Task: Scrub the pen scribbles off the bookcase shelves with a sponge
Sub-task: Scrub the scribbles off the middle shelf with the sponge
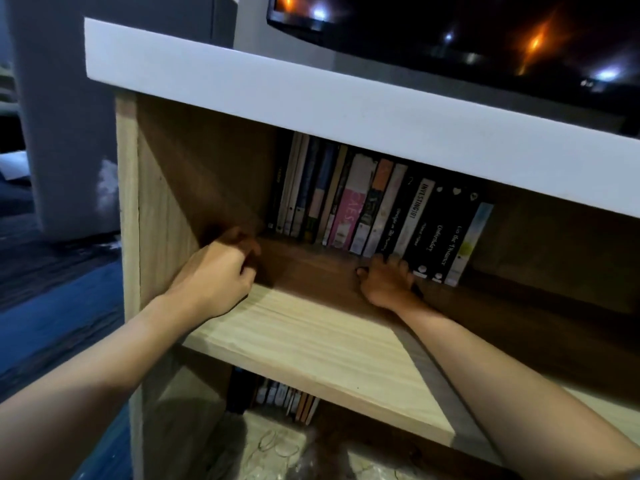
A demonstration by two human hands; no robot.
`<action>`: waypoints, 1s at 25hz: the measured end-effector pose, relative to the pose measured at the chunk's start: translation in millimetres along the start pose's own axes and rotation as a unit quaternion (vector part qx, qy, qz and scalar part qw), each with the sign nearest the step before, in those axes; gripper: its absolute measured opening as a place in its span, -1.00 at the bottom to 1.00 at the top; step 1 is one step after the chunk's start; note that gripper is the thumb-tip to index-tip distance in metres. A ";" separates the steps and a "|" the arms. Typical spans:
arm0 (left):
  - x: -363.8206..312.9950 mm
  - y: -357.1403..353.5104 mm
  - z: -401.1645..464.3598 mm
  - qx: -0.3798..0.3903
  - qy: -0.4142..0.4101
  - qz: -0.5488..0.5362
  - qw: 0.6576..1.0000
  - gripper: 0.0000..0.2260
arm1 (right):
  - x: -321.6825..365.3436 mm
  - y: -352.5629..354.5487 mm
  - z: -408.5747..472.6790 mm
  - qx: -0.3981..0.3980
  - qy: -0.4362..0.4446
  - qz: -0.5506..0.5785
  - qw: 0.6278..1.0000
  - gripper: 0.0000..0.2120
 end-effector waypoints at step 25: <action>-2.0 -4.1 6.1 -0.018 0.014 0.005 1.000 -0.61 | 177.2 -14.1 60.2 0.062 0.261 -0.107 0.957 -0.53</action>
Point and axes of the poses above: each hand's wrist, its own z-axis towards the middle knuckle, its own y-axis out of the back of the hand, x = y × z, the point moved 3 cm from there along z, towards the middle knuckle, and after that the axes turned 2 degrees about y, right-handed, at the moved point
